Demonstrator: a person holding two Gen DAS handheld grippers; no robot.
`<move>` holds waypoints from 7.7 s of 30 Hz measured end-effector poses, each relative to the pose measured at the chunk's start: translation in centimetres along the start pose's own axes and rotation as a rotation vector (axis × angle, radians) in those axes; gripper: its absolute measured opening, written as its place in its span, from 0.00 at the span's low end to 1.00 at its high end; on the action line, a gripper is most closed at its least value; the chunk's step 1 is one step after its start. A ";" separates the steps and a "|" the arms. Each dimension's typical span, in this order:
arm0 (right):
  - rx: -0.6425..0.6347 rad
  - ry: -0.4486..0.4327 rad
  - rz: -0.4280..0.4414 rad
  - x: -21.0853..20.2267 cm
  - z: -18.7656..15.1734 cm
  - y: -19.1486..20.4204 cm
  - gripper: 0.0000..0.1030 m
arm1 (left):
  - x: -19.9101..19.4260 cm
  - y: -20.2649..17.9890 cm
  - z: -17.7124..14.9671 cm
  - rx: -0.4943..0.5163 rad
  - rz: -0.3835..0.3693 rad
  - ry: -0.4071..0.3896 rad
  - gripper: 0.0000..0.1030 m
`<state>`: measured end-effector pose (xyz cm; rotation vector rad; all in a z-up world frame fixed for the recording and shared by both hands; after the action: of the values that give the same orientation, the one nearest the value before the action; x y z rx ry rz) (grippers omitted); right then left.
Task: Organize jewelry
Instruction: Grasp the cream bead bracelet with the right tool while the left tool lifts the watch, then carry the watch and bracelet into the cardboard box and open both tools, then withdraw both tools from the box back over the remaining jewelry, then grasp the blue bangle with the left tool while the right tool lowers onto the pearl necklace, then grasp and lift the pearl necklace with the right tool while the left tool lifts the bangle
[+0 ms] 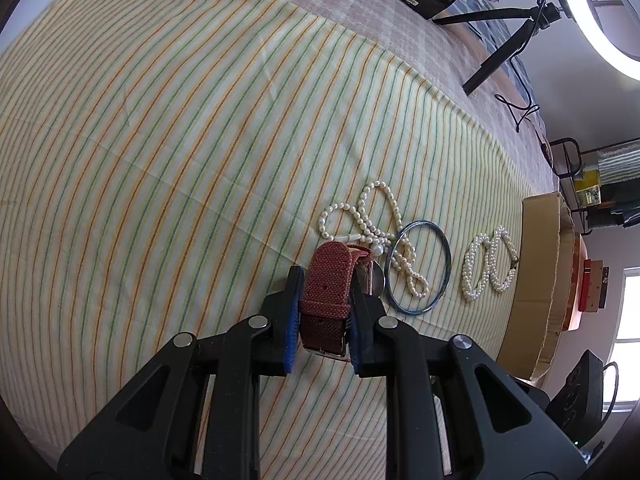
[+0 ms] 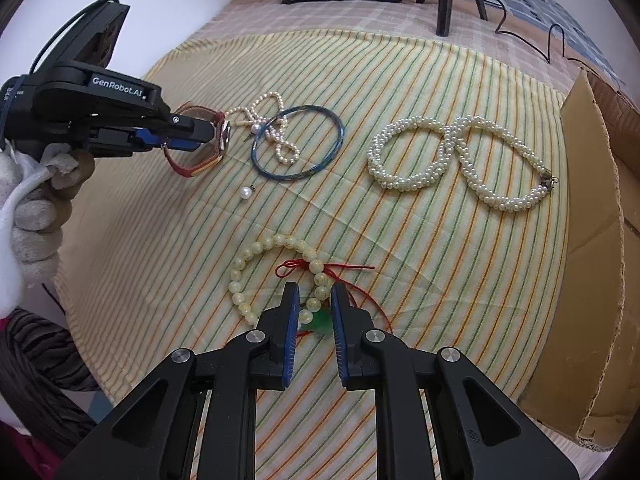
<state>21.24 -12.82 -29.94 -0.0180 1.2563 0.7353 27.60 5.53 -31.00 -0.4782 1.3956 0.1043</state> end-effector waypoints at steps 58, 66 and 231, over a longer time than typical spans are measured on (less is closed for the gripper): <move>0.104 -0.460 -0.271 -21.4 -1.4 -7.7 0.06 | -8.4 -23.3 -6.0 0.528 -0.127 -0.290 0.18; 0.202 -0.437 -0.304 -21.5 -3.5 -12.2 0.06 | -5.3 -30.7 -6.0 0.617 -0.080 -0.304 0.18; 0.308 -0.239 -0.015 -4.3 7.7 -4.8 0.06 | -1.3 -11.8 0.2 0.833 0.078 -0.312 0.01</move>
<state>29.75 -15.64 -25.39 0.3041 1.1267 0.5078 31.67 -4.75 -26.63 0.2789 1.0315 -0.3214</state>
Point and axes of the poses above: each gripper's, at about its wrist camera, not at the fingertips, and x roughly the way its jaws point, y to its left, z to its top, the point moved 8 cm from there along x, roughly the way its jaws point, and after that the axes turned 9 degrees about z, right-handed, at the moved point
